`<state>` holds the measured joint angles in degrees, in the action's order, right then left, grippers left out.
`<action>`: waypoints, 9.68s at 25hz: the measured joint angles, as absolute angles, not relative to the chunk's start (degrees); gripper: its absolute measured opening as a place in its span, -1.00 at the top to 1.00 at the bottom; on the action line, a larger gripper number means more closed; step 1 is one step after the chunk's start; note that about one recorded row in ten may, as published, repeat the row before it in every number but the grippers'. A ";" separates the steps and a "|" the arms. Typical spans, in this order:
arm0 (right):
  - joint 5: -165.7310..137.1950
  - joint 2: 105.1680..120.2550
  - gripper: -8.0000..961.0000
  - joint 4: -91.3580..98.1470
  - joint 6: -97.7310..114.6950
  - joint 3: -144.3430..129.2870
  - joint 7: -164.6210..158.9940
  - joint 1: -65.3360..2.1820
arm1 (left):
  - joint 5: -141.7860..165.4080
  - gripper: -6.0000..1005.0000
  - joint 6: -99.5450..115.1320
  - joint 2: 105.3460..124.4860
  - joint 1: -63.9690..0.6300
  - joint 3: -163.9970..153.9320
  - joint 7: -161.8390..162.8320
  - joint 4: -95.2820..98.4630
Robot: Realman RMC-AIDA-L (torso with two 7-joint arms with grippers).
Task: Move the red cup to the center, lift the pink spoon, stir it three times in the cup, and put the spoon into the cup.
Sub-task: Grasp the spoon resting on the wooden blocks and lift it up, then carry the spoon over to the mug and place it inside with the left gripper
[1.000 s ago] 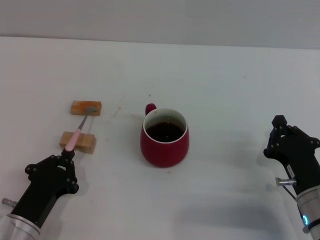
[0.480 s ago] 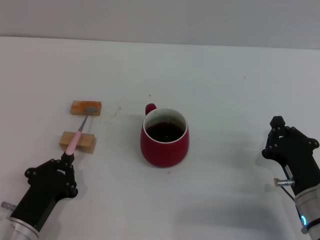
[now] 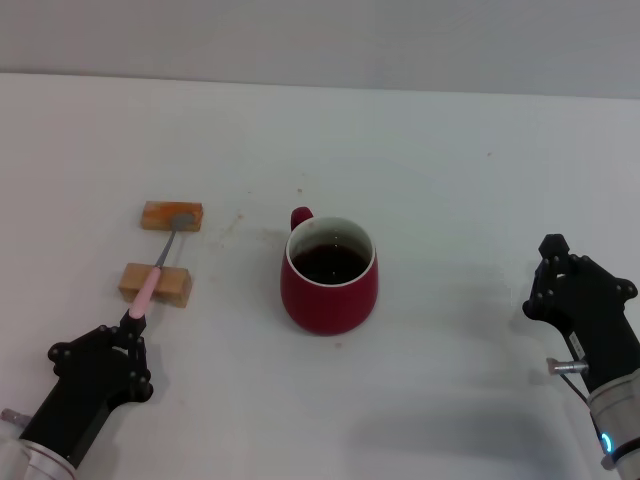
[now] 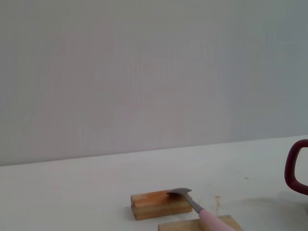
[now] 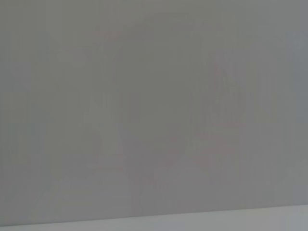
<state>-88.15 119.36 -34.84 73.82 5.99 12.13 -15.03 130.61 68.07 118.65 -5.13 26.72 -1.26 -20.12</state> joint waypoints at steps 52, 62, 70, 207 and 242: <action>-88.15 119.36 0.98 -35.24 73.82 5.27 12.13 -14.33 | 130.57 -0.03 67.56 118.45 -4.57 25.84 -0.79 -20.33; -88.15 119.37 0.98 -35.24 73.82 5.27 12.13 -14.33 | 130.75 -0.04 69.79 118.37 -4.98 25.87 -0.13 -20.42; -88.15 119.43 0.98 -35.33 73.82 5.27 12.13 -14.33 | 130.83 -0.03 69.95 118.39 -5.16 25.84 0.34 -20.44; -87.82 119.51 0.98 -27.54 76.49 15.87 12.13 -8.12 | 142.75 0.71 82.20 118.70 -25.11 26.31 8.34 -21.36; -88.08 119.44 0.98 -28.38 76.73 14.41 12.13 -7.56 | 142.74 0.71 69.87 118.80 -26.24 22.60 1.96 -28.04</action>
